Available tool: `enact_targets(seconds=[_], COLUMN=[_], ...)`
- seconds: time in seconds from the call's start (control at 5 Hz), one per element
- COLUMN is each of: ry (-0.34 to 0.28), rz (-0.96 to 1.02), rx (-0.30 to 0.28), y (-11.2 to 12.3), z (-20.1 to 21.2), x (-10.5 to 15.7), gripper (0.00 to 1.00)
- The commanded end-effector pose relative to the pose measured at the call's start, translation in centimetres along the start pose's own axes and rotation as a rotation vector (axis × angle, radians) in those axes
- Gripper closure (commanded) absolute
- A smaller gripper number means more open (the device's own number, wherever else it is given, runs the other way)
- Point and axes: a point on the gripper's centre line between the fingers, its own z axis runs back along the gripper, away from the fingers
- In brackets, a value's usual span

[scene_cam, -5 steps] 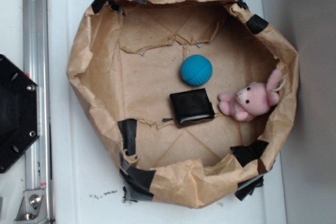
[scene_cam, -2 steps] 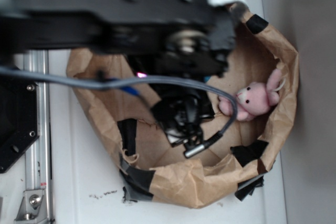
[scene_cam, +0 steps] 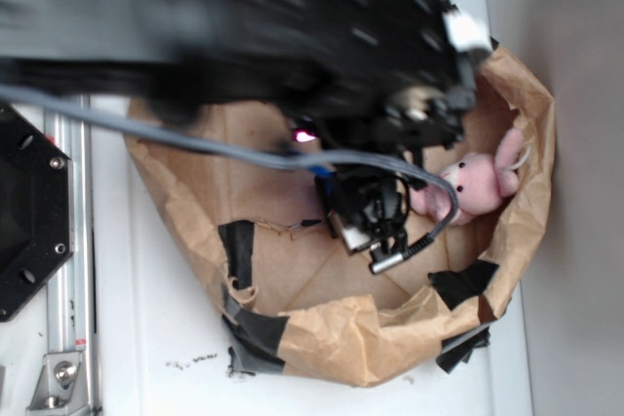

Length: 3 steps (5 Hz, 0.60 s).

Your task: Grab the black box.

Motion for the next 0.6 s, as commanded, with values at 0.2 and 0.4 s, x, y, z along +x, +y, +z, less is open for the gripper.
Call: enact_targets(seconds=[0.2, 0.4], ry=[-0.079, -0.055], rz=[-0.178, -0.220], rx=[-0.086, -0.109], y=[-2.8, -3.9], z=[-5.1, -4.8], x=[2.8, 1.6], gripper=[0.00, 0.00])
